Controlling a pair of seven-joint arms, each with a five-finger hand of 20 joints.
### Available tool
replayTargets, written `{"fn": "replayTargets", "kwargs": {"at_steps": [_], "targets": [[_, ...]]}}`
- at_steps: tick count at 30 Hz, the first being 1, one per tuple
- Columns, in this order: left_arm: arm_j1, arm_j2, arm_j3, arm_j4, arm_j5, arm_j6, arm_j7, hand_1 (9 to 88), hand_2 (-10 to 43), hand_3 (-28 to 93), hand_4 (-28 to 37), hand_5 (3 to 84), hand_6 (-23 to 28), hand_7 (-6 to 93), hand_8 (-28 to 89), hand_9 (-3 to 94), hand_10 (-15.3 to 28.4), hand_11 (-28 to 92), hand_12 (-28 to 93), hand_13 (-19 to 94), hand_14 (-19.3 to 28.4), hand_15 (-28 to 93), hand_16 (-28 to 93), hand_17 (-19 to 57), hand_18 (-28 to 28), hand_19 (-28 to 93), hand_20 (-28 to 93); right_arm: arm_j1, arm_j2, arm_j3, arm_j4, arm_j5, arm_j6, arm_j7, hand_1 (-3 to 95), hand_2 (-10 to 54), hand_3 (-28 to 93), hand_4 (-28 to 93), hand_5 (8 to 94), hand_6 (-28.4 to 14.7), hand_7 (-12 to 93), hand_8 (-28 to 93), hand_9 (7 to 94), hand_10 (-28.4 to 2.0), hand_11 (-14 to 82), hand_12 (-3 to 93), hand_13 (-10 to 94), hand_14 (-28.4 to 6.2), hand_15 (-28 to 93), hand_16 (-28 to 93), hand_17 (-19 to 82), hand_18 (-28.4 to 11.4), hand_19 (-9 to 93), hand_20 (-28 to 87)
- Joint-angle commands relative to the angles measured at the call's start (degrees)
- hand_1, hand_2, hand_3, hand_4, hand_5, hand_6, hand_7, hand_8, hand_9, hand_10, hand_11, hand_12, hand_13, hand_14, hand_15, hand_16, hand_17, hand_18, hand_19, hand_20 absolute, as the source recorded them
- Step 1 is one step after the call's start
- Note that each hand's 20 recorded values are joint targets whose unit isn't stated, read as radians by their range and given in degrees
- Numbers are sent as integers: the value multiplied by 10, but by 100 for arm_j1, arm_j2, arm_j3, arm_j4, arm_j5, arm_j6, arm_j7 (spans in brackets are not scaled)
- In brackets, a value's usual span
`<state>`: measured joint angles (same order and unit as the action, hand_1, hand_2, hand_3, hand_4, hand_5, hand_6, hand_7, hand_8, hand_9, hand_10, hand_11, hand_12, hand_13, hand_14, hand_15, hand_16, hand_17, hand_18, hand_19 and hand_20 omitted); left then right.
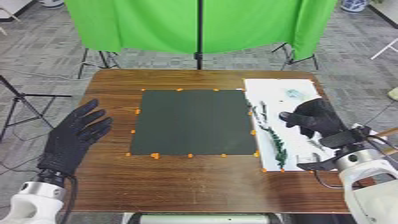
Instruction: Arrange flowers
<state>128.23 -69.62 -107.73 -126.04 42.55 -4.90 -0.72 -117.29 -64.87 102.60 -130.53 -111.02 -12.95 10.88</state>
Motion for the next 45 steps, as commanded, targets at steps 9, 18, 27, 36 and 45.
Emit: {"fn": "replayTargets", "kwargs": {"at_steps": [9, 18, 27, 36, 45], "targets": [[10, 11, -42, 64, 79, -119, -161, 281, -29, 704, -220, 309, 23, 284, -138, 263, 123, 316, 140, 234, 151, 429, -8, -56, 225, 500, 80, 639, 900, -1218, 463, -2210, -2160, 1701, 117, -94, 612, -283, 679, -18, 555, -172, 701, -145, 633, 440, 648, -152, 830, 315, 308, -231, 888, 403], [-44, 70, 1, 82, 75, -74, -209, 280, -29, 705, -220, 309, 23, 281, -136, 267, 125, 316, 140, 236, 152, 430, -9, -56, 225, 500, 81, 1074, 1103, -1906, 918, -2670, -2424, 1828, 97, -90, 679, -282, 683, -17, 556, -172, 703, -146, 635, 442, 652, -152, 833, 310, 311, -231, 892, 400], [-9, 70, 17, 76, 68, -5, -193, 279, -27, 704, -221, 309, 23, 281, -135, 268, 125, 317, 140, 236, 151, 428, -10, -57, 226, 501, 81, 1125, 1135, -2488, 1429, -2908, -2841, 2259, 240, -95, 768, -281, 716, 5, 593, -191, 757, -126, 644, 438, 696, -132, 837, 308, 352, -230, 922, 381], [96, 10, -4, 29, 135, -8, -191, 278, -28, 706, -220, 309, 22, 283, -136, 268, 125, 316, 141, 237, 152, 432, -9, -57, 226, 502, 82, 664, 914, -2518, 1714, -2923, -2306, 2068, 396, -95, 808, -282, 699, -8, 707, 155, 791, -105, 703, 446, 735, -108, 870, 320, 394, -221, 932, 448], [74, 3, -8, 40, 154, -20, -189, 279, -27, 705, -221, 308, 22, 283, -137, 268, 125, 315, 140, 237, 152, 433, -10, -57, 226, 502, 81, 329, 715, -2123, 1649, -2187, -1317, 2180, 391, -95, 878, -217, 741, -46, 713, 137, 861, -93, 648, 385, 825, -78, 805, 293, 481, -212, 932, 457]]}}
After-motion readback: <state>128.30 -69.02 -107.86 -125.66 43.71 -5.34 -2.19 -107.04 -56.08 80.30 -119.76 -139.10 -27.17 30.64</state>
